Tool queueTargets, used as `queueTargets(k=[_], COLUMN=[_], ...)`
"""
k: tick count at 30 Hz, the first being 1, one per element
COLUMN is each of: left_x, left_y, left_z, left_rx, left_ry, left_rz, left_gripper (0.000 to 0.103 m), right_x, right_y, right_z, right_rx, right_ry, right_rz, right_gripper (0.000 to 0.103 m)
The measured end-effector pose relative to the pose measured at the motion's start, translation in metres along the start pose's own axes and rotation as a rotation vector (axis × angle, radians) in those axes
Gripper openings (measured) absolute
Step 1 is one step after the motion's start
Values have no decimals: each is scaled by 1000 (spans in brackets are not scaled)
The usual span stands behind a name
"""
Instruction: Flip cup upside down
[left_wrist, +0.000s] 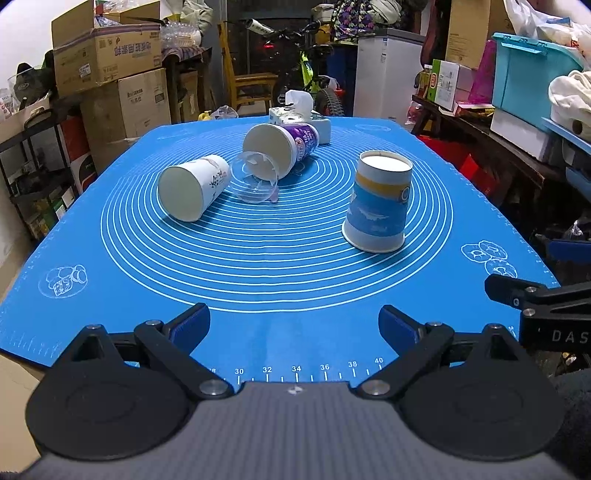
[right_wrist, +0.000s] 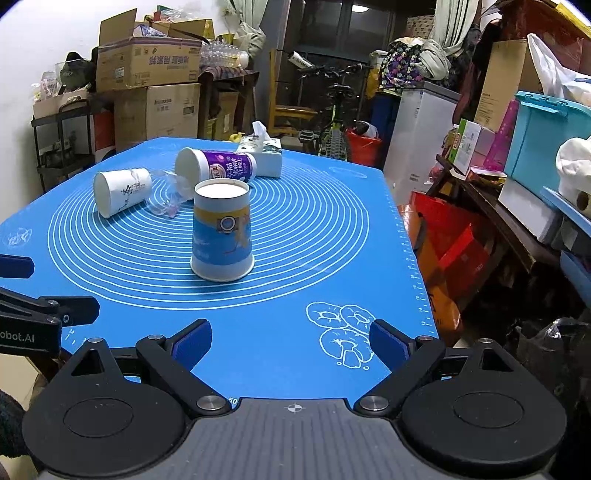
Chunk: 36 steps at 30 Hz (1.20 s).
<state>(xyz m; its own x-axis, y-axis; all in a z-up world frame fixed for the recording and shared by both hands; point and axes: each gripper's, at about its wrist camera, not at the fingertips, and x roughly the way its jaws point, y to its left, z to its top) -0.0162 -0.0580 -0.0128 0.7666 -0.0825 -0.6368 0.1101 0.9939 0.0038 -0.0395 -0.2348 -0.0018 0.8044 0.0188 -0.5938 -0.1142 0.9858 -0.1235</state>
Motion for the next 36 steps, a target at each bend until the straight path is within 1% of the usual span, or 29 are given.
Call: queueTargets(k=[36], left_x=[2], left_y=[1], left_z=[4], left_rx=[16], left_ry=[7], left_rz=[9], left_gripper=[97], right_x=[4], right_y=[-5], right_z=[-3], right_rx=[6], right_ry=[21], right_rz=[-2], right_gripper=[93])
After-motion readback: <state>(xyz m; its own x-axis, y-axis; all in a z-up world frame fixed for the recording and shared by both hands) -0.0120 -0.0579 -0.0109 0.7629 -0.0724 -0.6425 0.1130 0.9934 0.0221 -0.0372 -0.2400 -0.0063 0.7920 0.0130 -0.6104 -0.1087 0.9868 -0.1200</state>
